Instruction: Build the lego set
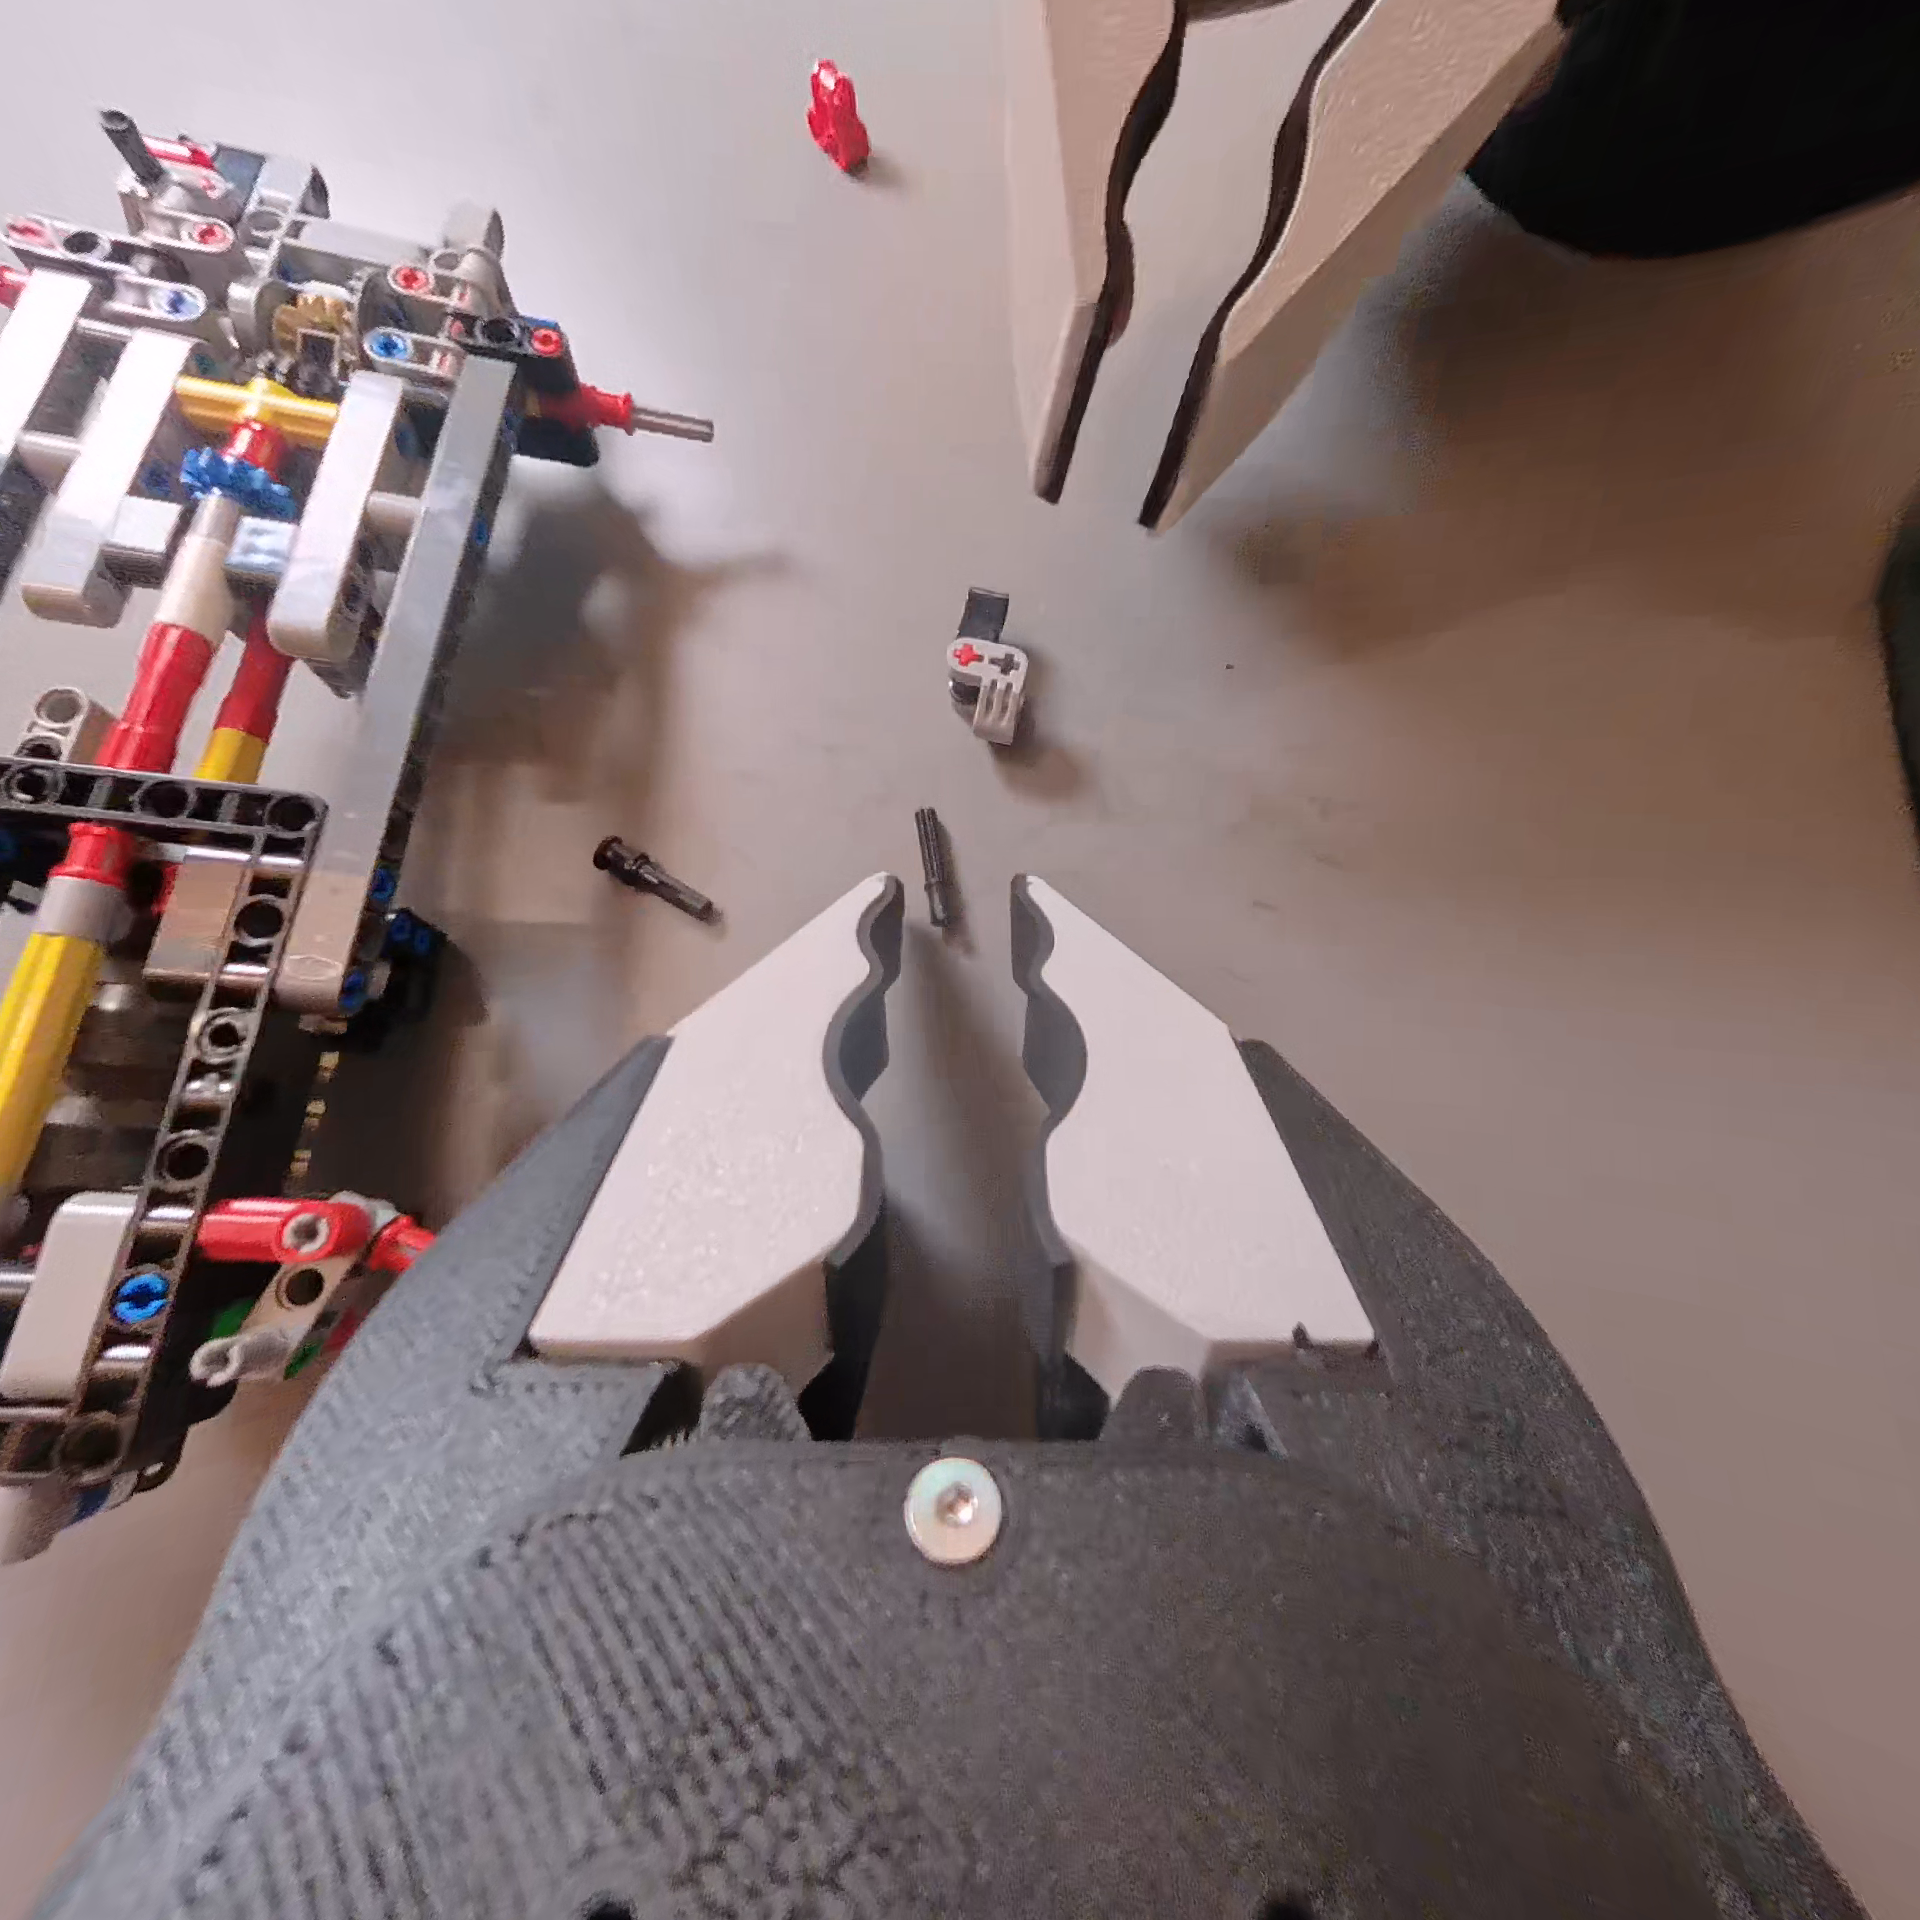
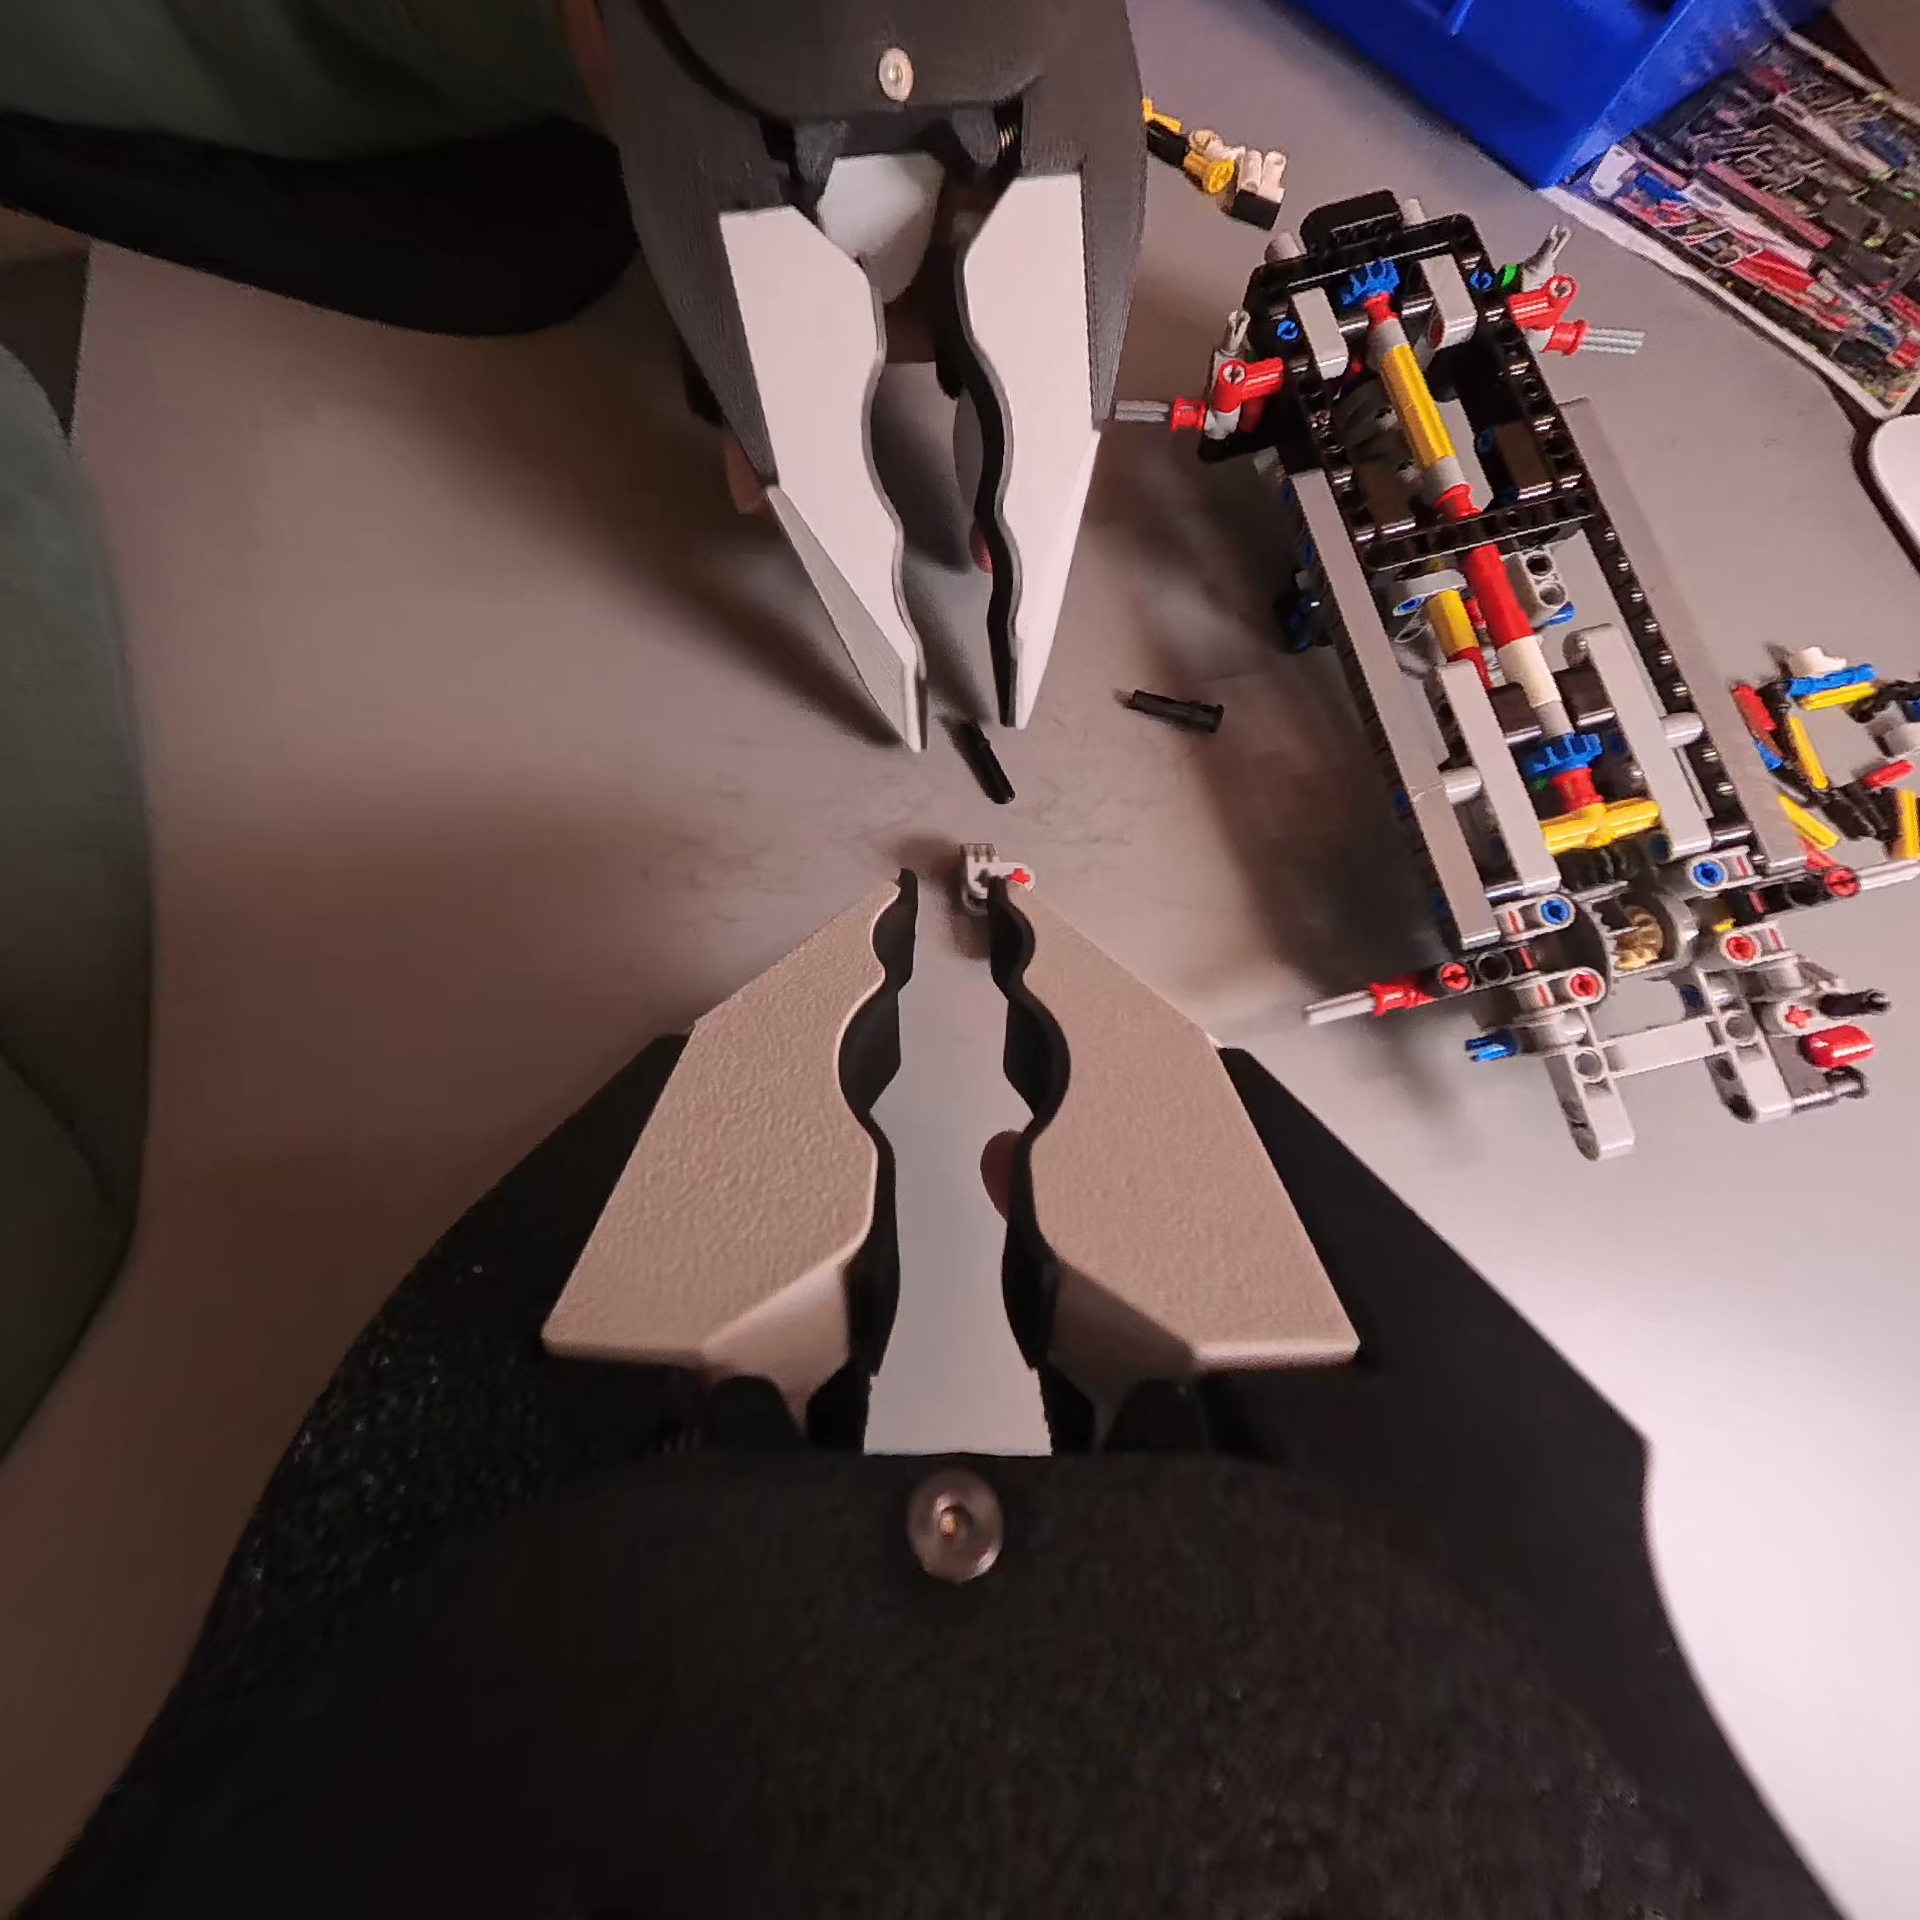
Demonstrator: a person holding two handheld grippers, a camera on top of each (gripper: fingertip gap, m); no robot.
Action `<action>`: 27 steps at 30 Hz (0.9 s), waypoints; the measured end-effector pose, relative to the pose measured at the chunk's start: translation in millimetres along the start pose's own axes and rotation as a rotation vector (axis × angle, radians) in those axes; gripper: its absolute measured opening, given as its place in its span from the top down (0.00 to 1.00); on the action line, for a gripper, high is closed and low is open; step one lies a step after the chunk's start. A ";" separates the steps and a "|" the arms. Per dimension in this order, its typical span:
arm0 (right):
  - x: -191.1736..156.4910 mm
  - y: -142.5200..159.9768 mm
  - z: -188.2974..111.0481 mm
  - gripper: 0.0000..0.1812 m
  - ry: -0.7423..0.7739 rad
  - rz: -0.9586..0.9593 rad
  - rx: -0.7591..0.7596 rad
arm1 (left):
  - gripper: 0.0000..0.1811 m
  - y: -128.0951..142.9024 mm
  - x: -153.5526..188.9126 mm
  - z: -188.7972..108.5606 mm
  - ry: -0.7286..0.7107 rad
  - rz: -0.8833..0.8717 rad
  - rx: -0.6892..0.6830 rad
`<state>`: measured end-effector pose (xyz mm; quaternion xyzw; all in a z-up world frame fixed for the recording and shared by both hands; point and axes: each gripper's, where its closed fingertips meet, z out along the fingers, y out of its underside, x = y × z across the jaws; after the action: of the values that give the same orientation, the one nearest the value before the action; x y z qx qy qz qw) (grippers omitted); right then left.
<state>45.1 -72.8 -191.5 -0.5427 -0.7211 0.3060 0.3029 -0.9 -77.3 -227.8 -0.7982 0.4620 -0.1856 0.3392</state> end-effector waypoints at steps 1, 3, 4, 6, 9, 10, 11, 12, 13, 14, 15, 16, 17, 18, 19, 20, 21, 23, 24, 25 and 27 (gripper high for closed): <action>-0.2 0.0 0.3 0.95 0.000 0.009 0.018 | 0.91 1.1 0.0 3.1 -0.005 0.001 -0.012; 1.3 -2.8 0.2 0.95 0.006 0.020 0.066 | 0.97 -0.4 2.3 6.2 0.000 -0.005 -0.016; 2.3 -5.2 -0.3 0.95 0.009 0.025 0.091 | 0.98 -0.8 2.2 7.0 -0.005 -0.003 -0.018; 4.4 -11.9 -1.9 0.96 0.021 0.020 0.140 | 0.98 -1.3 -0.8 7.2 -0.031 0.006 -0.023; 2.3 -18.2 -1.0 0.96 0.058 -0.090 0.167 | 0.98 -15.5 12.9 3.2 0.088 -0.068 0.075; -0.5 -20.3 -0.1 0.95 0.069 -0.143 0.175 | 0.98 -22.3 19.3 0.0 0.153 -0.115 0.118; -4.0 -22.3 0.9 0.95 0.077 -0.196 0.182 | 0.99 -27.7 23.1 -3.0 0.203 -0.160 0.149; -8.1 -23.9 2.1 0.94 0.085 -0.250 0.187 | 0.99 -32.7 25.9 -5.7 0.243 -0.198 0.177; -13.3 -23.9 3.6 0.94 0.085 -0.307 0.182 | 0.99 -37.9 28.5 -8.5 0.280 -0.232 0.208; -15.7 -23.1 5.3 0.95 0.100 -0.355 0.171 | 0.99 -42.5 30.5 -11.0 0.310 -0.265 0.234; -14.5 -22.3 6.8 0.97 0.132 -0.393 0.156 | 0.99 -45.9 31.8 -12.7 0.332 -0.293 0.252; -13.1 -20.2 8.3 0.99 0.156 -0.427 0.133 | 0.99 -47.5 32.0 -13.4 0.342 -0.313 0.260; -12.7 -19.7 8.9 1.00 0.171 -0.449 0.124 | 0.99 -47.9 31.3 -13.6 0.345 -0.328 0.264; -11.8 -20.2 8.8 1.00 0.185 -0.458 0.123 | 0.99 -48.8 30.2 -14.3 0.349 -0.344 0.274; -10.0 -21.0 8.3 1.00 0.198 -0.451 0.128 | 0.99 -51.0 28.4 -16.1 0.355 -0.368 0.295; -7.4 -22.9 7.3 1.00 0.206 -0.420 0.144 | 0.99 -54.3 26.0 -18.8 0.363 -0.394 0.326; -4.9 -26.5 5.3 1.00 0.202 -0.353 0.178 | 0.98 -58.5 23.5 -22.6 0.372 -0.416 0.366; -0.2 -39.6 -3.5 1.00 0.150 -0.145 0.313 | 0.99 -71.8 17.9 -35.3 0.391 -0.446 0.488; 2.7 -47.7 -10.4 1.00 0.110 -0.027 0.399 | 0.98 -80.5 14.3 -44.6 0.394 -0.452 0.568; 5.8 -55.3 -17.7 1.00 0.064 0.086 0.480 | 0.95 -88.6 10.5 -54.1 0.387 -0.448 0.644; 13.1 -71.5 -34.8 1.00 -0.017 0.275 0.655 | 0.92 -97.0 4.1 -66.0 0.325 -0.403 0.731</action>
<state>26.2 -72.2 -113.2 -0.5063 -0.5073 0.5635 0.4109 20.3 -72.0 -112.4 -0.6605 0.2488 -0.5219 0.4791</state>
